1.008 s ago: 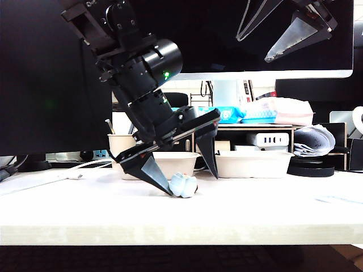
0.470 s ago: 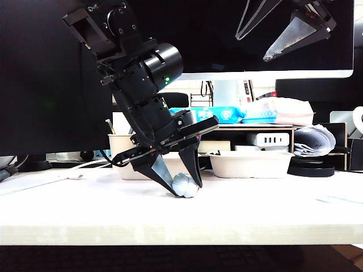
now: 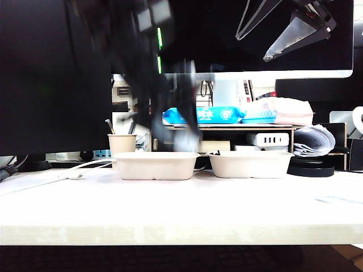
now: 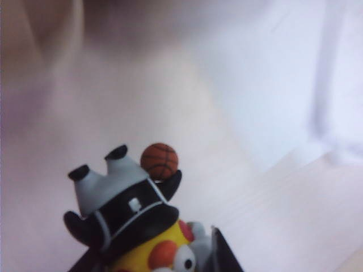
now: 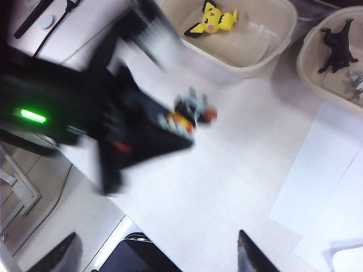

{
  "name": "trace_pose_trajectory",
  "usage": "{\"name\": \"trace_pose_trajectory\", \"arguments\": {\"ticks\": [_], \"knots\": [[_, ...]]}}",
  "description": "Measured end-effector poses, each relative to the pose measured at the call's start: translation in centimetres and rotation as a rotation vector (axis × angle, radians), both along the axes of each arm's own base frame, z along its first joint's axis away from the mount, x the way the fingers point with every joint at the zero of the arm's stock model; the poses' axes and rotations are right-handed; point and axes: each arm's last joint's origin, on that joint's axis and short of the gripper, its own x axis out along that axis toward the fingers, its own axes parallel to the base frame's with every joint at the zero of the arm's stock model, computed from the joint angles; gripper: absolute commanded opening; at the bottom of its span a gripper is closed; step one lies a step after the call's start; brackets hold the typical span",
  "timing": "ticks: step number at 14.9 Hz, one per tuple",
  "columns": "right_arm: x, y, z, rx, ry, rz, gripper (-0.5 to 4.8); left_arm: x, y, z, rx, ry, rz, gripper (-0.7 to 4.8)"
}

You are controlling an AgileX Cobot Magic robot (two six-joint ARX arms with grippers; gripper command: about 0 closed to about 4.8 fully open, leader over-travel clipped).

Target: Put the dolls with similar sizes into the same paper box, while dolls with different sizes go into separate paper boxes.

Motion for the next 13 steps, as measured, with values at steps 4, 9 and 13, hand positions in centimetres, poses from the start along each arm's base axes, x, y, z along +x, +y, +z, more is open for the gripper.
{"name": "trace_pose_trajectory", "arguments": {"ticks": [4,9,13], "knots": [[0.1,0.0,0.1,0.007,-0.018,0.0,3.54,-0.7,2.3,9.1,-0.074,-0.281,0.009,-0.06],[0.4,0.1,0.4,0.023,-0.053,0.003,3.39,3.7,7.4,13.4,-0.171,-0.461,0.168,-0.06],[1.8,0.7,0.0,0.069,-0.083,0.014,3.14,8.1,7.1,6.8,-0.15,-0.302,0.124,-0.06]]}}
